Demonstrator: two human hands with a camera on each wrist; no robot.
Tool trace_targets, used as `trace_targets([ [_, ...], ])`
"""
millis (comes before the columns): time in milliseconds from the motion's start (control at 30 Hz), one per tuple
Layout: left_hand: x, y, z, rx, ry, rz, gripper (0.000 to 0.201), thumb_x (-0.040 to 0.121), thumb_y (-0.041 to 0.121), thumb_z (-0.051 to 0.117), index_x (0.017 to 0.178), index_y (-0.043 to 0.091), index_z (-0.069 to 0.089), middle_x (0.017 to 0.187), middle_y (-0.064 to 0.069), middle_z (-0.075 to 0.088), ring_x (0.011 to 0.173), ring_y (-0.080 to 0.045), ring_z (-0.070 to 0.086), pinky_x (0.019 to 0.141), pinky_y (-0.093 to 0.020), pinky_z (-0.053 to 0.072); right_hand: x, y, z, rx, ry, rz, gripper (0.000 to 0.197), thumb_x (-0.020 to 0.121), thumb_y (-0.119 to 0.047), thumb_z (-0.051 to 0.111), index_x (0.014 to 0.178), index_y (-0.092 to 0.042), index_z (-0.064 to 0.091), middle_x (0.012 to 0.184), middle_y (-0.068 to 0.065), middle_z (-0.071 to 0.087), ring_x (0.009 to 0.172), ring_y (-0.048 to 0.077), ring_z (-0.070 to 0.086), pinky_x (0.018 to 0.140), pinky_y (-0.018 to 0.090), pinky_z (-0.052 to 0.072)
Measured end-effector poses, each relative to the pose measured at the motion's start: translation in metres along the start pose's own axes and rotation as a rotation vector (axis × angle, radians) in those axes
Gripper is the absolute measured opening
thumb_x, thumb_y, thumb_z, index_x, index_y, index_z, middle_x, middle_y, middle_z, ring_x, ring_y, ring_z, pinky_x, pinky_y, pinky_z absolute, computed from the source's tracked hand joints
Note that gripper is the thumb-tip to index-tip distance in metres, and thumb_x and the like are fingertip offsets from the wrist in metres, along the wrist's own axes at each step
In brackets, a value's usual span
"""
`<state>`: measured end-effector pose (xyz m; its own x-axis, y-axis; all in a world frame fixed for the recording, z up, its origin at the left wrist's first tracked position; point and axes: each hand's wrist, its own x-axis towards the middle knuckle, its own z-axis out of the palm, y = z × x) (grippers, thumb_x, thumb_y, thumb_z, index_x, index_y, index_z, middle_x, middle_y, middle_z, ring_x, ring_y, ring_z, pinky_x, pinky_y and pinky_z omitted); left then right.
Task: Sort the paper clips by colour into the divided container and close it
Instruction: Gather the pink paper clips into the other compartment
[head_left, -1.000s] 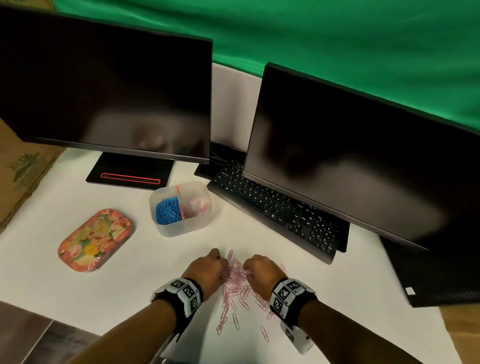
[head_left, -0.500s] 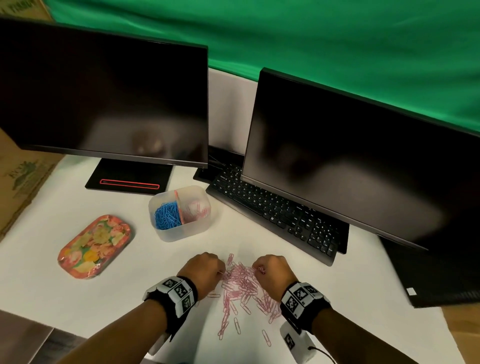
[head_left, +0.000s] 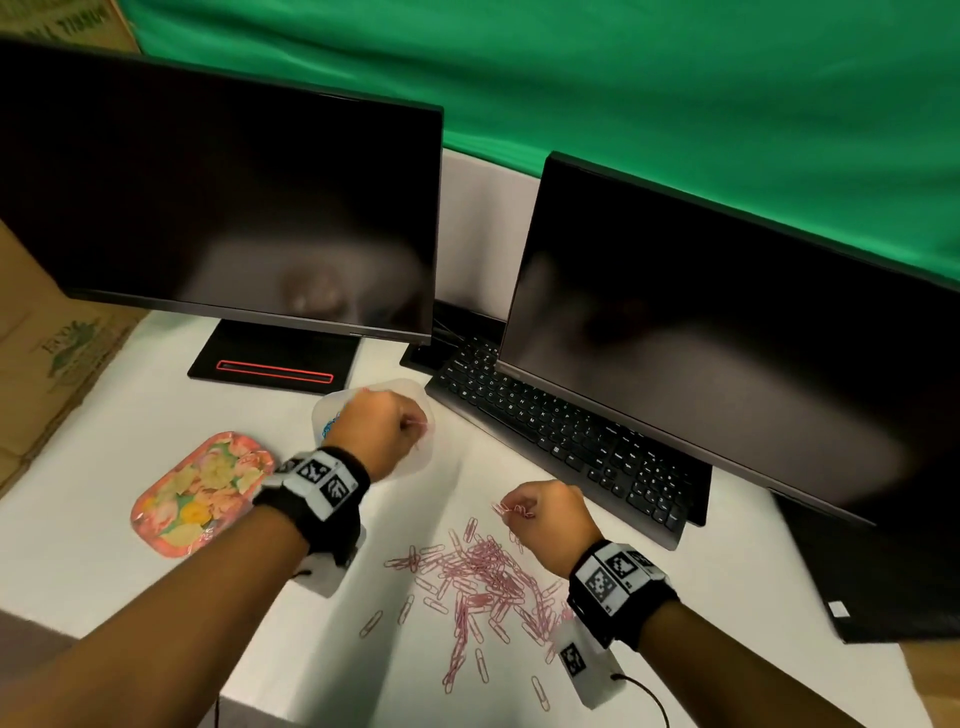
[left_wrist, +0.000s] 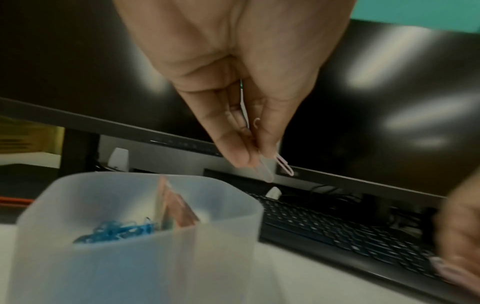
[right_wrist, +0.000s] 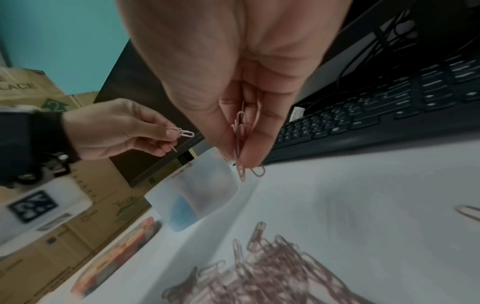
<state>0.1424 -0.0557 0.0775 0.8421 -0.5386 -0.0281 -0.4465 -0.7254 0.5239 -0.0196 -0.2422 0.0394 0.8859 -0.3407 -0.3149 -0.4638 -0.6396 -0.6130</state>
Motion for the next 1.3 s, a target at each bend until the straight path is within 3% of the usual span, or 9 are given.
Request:
trace_targets([
  [267, 0.034, -0.013, 0.0, 0.069, -0.172, -0.2, 0.026, 0.08, 0.021, 0.068, 0.106, 0.022, 0.072, 0.108, 0.003, 0.069, 0.106, -0.019, 0.063, 0.094, -0.028, 0.05, 0.045, -0.069, -0.008, 0.149, 0.056, -0.04, 0.008, 0.08, -0.011, 0.072, 0.086, -0.014, 0.075, 0.073, 0.001, 0.069, 0.057, 0.014, 0.063, 0.067, 0.022, 0.056],
  [367, 0.028, -0.02, -0.008, -0.063, -0.139, -0.255, 0.029, 0.08, 0.012, 0.065, 0.108, 0.022, 0.069, 0.099, 0.002, 0.071, 0.101, -0.018, 0.064, 0.091, -0.026, 0.049, 0.071, -0.098, -0.011, 0.149, 0.065, -0.076, 0.01, 0.08, -0.009, 0.069, 0.078, -0.018, 0.074, 0.072, 0.005, 0.071, 0.055, 0.018, 0.066, 0.06, 0.022, 0.057],
  [567, -0.023, -0.037, -0.03, -0.164, -0.004, -0.289, 0.016, 0.079, 0.008, 0.064, 0.084, 0.021, 0.073, 0.076, 0.006, 0.066, 0.073, -0.013, 0.061, 0.07, -0.018, 0.046, 0.12, -0.13, 0.015, 0.115, 0.02, -0.077, 0.022, 0.074, -0.005, 0.067, 0.061, -0.023, 0.069, 0.073, 0.007, 0.072, 0.067, 0.029, 0.07, 0.067, 0.039, 0.061],
  [800, -0.091, -0.06, 0.018, 0.079, -0.581, -0.269, 0.025, 0.07, 0.028, 0.076, 0.089, 0.031, 0.06, 0.087, 0.01, 0.061, 0.083, -0.012, 0.057, 0.071, -0.022, 0.044, 0.126, -0.126, 0.027, 0.106, 0.019, -0.045, 0.014, 0.077, -0.02, 0.071, 0.091, -0.018, 0.074, 0.091, 0.004, 0.073, 0.079, 0.022, 0.07, 0.079, 0.033, 0.059],
  [900, -0.106, -0.066, 0.044, 0.169, -0.696, -0.258, 0.031, 0.069, 0.031, 0.077, 0.093, 0.028, 0.058, 0.091, 0.009, 0.055, 0.087, -0.015, 0.057, 0.074, -0.026, 0.048, 0.104, -0.104, 0.015, 0.084, 0.047, -0.092, 0.017, 0.082, -0.021, 0.063, 0.097, -0.022, 0.071, 0.092, 0.001, 0.072, 0.082, 0.016, 0.065, 0.081, 0.025, 0.054],
  [1000, -0.112, -0.065, 0.061, 0.186, -0.685, -0.201, 0.021, 0.069, 0.031, 0.072, 0.08, 0.029, 0.054, 0.086, 0.009, 0.058, 0.082, -0.015, 0.058, 0.069, -0.024, 0.047, 0.074, -0.06, 0.014, -0.161, -0.029, -0.097, 0.029, 0.086, -0.02, 0.054, 0.113, -0.027, 0.063, 0.109, -0.001, 0.067, 0.091, 0.019, 0.062, 0.086, 0.029, 0.052],
  [1100, -0.107, -0.052, 0.073, 0.137, -0.637, -0.158, 0.014, 0.072, 0.029, 0.069, 0.075, 0.028, 0.055, 0.081, 0.009, 0.058, 0.076, -0.013, 0.055, 0.061, -0.02, 0.041, 0.042, -0.011, 0.033, -0.378, -0.224, -0.055, 0.055, 0.09, -0.017, 0.048, 0.143, -0.028, 0.036, 0.149, 0.0, 0.038, 0.131, 0.021, 0.044, 0.108, 0.037, 0.039],
  [1200, -0.097, -0.034, 0.085, 0.079, -0.59, -0.13, 0.022, 0.073, 0.035, 0.074, 0.085, 0.028, 0.056, 0.091, 0.004, 0.062, 0.083, -0.016, 0.057, 0.071, -0.024, 0.045, 0.009, 0.017, 0.053, -0.405, -0.325, -0.152, 0.062, 0.095, -0.016, 0.04, 0.151, -0.025, 0.016, 0.161, -0.004, 0.004, 0.148, 0.016, 0.008, 0.12, 0.035, 0.015],
  [1300, -0.092, -0.021, 0.096, 0.077, -0.496, -0.085, 0.038, 0.075, 0.037, 0.07, 0.105, 0.026, 0.05, 0.109, 0.002, 0.053, 0.095, -0.019, 0.055, 0.078, -0.029, 0.045, -0.02, 0.03, 0.062, -0.425, -0.379, -0.336, 0.059, 0.094, -0.016, 0.036, 0.151, -0.015, 0.019, 0.161, 0.004, 0.005, 0.148, 0.019, 0.004, 0.122, 0.036, 0.005],
])
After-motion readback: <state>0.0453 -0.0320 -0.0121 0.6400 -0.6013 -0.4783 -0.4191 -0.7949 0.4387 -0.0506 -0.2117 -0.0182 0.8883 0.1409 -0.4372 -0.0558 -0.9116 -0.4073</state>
